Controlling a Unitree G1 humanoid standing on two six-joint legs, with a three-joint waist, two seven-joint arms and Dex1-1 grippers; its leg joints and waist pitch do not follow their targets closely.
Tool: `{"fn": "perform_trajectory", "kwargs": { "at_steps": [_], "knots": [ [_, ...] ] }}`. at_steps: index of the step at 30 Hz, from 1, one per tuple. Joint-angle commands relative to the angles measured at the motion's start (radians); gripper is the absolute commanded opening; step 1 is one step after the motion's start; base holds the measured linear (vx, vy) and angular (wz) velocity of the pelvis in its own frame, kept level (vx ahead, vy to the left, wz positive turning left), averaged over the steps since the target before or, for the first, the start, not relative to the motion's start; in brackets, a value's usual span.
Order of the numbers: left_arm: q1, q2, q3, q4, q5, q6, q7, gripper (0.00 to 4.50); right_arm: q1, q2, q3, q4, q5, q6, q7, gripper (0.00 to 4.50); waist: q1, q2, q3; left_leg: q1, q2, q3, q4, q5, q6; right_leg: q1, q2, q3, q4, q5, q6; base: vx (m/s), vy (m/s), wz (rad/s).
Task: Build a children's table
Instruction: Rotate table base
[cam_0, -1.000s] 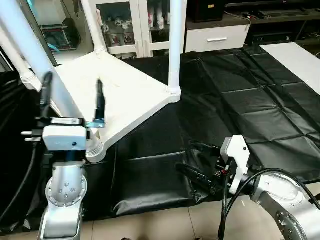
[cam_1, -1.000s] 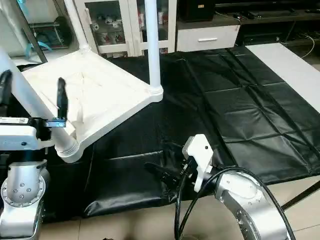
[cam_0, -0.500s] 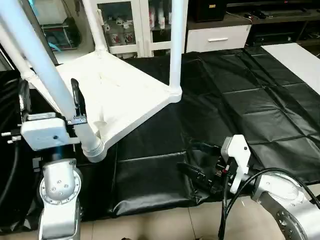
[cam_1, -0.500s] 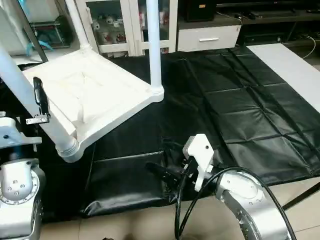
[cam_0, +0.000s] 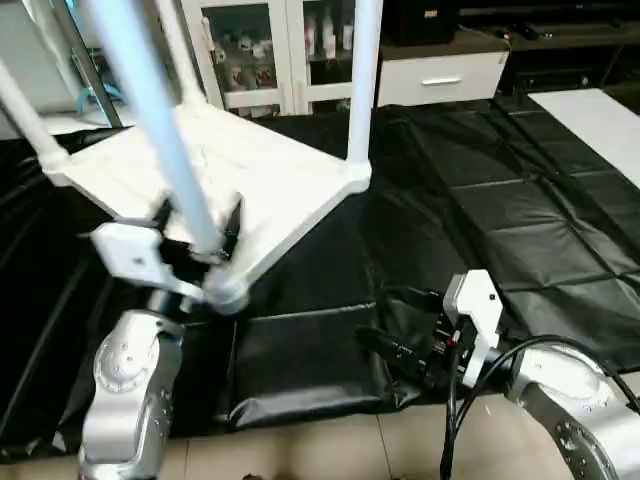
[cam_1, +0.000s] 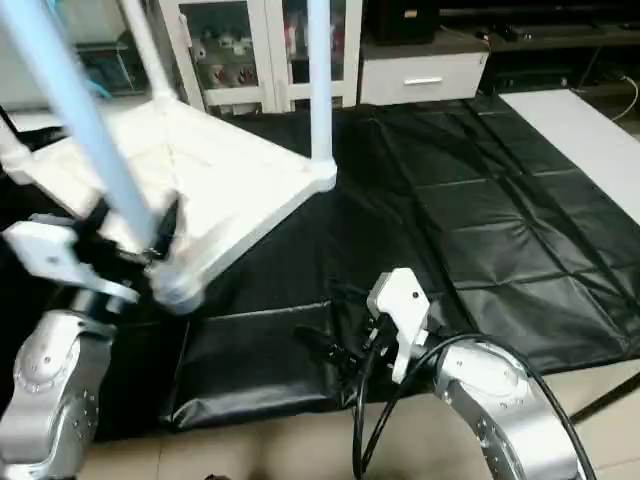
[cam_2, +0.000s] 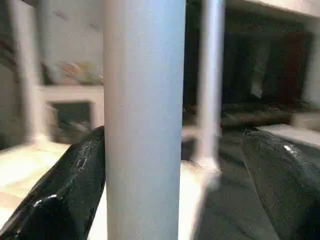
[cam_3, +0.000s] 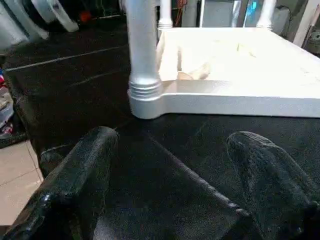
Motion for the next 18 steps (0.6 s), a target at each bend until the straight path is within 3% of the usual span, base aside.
{"fn": "perform_trajectory", "kwargs": {
  "at_steps": [1,5,6,8,10,11,14,15,16,17,18],
  "knots": [
    [-0.032,0.021,-0.056,0.043,-0.030,0.066,-0.108,4.45,-0.024,-0.006,-0.003,0.009,-0.003,-0.013,0.013,3.79,-0.001,-0.011,-0.047,0.025,0.039,-0.028,-0.092,-0.417,-0.017,0.011,-0.011,0.018,-0.079,-0.396,-0.096,0.000,0.000,0.00],
    [-0.127,0.033,-0.133,0.140,-0.035,0.109,-0.245,4.45,-0.040,-0.005,-0.007,0.021,-0.006,-0.019,0.012,3.79,0.008,-0.006,-0.049,0.033,0.040,-0.024,-0.092,-0.403,-0.027,0.009,-0.012,0.022,-0.077,-0.358,-0.110,0.000,0.000,0.00],
    [-0.180,0.010,-0.172,0.179,-0.038,0.129,-0.289,4.45,-0.041,-0.006,-0.009,0.019,-0.008,-0.020,0.009,3.79,0.010,-0.008,-0.050,0.033,0.042,-0.022,-0.092,-0.392,-0.027,0.012,-0.012,0.023,-0.075,-0.328,-0.122,0.000,0.000,0.00],
    [-0.203,0.000,-0.187,0.195,-0.041,0.138,-0.307,4.45,-0.040,-0.007,-0.009,0.017,-0.008,-0.021,0.008,3.79,0.014,-0.010,-0.054,0.030,0.042,-0.020,-0.090,-0.351,-0.021,0.019,-0.014,0.025,-0.068,-0.270,-0.142,0.000,0.000,0.00],
    [-0.243,-0.025,-0.211,0.231,-0.032,0.131,-0.323,4.45,-0.039,-0.009,-0.012,0.015,-0.007,-0.020,0.007,3.79,0.013,-0.011,-0.057,0.022,0.041,-0.018,-0.087,-0.301,-0.001,0.029,-0.015,0.025,-0.061,-0.208,-0.162,0.000,0.000,0.00],
    [-0.276,-0.044,-0.229,0.262,-0.025,0.124,-0.338,4.45,-0.038,-0.011,-0.015,0.014,-0.005,-0.021,0.008,3.79,0.013,-0.005,-0.059,0.022,0.041,-0.018,-0.085,-0.292,0.003,0.030,-0.017,0.025,-0.059,-0.199,-0.165,0.000,0.000,0.00],
    [-0.350,-0.094,-0.271,0.340,-0.002,0.108,-0.370,4.45,-0.031,-0.015,-0.019,0.010,-0.006,-0.022,0.007,3.79,0.016,-0.011,-0.064,0.021,0.039,-0.015,-0.076,-0.236,0.035,0.035,-0.018,0.025,-0.056,-0.152,-0.187,0.000,0.000,0.00],
    [-0.385,-0.116,-0.290,0.390,0.027,0.081,-0.375,4.45,-0.027,-0.018,-0.022,0.007,-0.008,-0.022,0.006,3.79,0.014,-0.003,-0.064,0.020,0.038,-0.015,-0.074,-0.209,0.051,0.036,-0.017,0.024,-0.057,-0.123,-0.195,0.000,0.000,0.00],
    [-0.397,-0.124,-0.297,0.409,0.034,0.076,-0.380,4.45,-0.025,-0.019,-0.022,0.006,-0.010,-0.023,0.006,3.79,0.015,-0.009,-0.068,0.021,0.039,-0.015,-0.069,-0.193,0.061,0.039,-0.018,0.024,-0.052,-0.094,-0.205,0.000,0.000,0.00],
    [-0.422,-0.134,-0.308,0.450,0.059,0.061,-0.377,4.45,-0.022,-0.022,-0.025,0.003,-0.012,-0.023,0.004,3.79,0.016,-0.003,-0.066,0.018,0.040,-0.016,-0.070,-0.185,0.068,0.042,-0.020,0.023,-0.052,-0.090,-0.210,0.000,0.000,0.00],
    [-0.438,-0.136,-0.315,0.481,0.088,0.043,-0.358,4.45,-0.020,-0.022,-0.027,0.001,-0.013,-0.022,0.001,3.79,0.015,-0.009,-0.066,0.018,0.039,-0.014,-0.068,-0.184,0.078,0.041,-0.019,0.022,-0.055,-0.093,-0.214,0.000,0.000,0.00]
  ]
}}
